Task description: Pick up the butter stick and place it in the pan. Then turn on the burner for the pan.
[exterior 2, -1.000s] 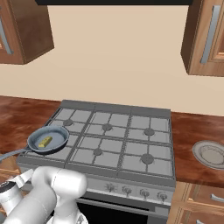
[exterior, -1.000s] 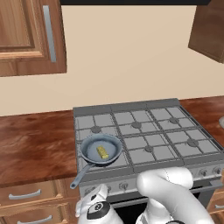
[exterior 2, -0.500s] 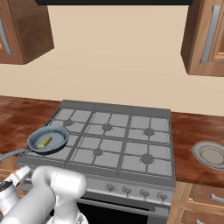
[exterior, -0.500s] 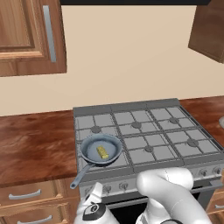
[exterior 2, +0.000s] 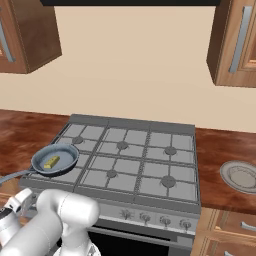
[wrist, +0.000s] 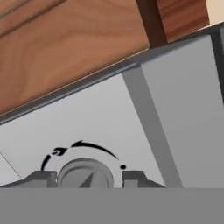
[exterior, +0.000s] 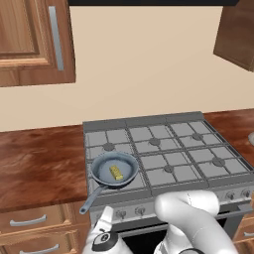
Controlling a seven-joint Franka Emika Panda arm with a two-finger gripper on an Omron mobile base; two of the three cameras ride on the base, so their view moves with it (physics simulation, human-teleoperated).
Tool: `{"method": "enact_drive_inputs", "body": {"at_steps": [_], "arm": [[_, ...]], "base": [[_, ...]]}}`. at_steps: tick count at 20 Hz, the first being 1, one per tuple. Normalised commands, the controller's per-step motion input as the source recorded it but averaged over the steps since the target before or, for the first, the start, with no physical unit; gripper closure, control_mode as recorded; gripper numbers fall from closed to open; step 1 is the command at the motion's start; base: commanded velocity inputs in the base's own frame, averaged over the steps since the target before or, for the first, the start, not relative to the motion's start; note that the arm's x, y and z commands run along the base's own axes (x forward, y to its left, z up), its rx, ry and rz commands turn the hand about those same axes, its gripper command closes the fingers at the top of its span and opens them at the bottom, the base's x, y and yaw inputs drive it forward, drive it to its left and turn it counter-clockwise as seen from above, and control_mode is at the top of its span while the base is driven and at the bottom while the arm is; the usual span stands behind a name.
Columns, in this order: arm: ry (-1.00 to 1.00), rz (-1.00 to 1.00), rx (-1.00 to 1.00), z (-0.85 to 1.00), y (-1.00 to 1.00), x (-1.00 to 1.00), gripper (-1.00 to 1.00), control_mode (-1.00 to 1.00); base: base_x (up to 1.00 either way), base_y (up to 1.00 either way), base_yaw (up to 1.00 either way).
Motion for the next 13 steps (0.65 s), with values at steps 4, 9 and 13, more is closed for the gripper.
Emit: {"method": "enact_drive_inputs", "body": {"at_steps": [4,9,13], "arm": [[0.16,0.09,-0.32,0.00,-0.09,0.07,1.00,-1.00],[0.15,0.10,-0.28,0.00,-0.12,0.09,1.00,-1.00],[0.13,0.09,-0.21,0.00,-0.02,0.19,1.00,-1.00]], "base": [[0.00,0.00,0.00],[0.00,0.00,0.00],[0.00,0.00,0.00]]}}
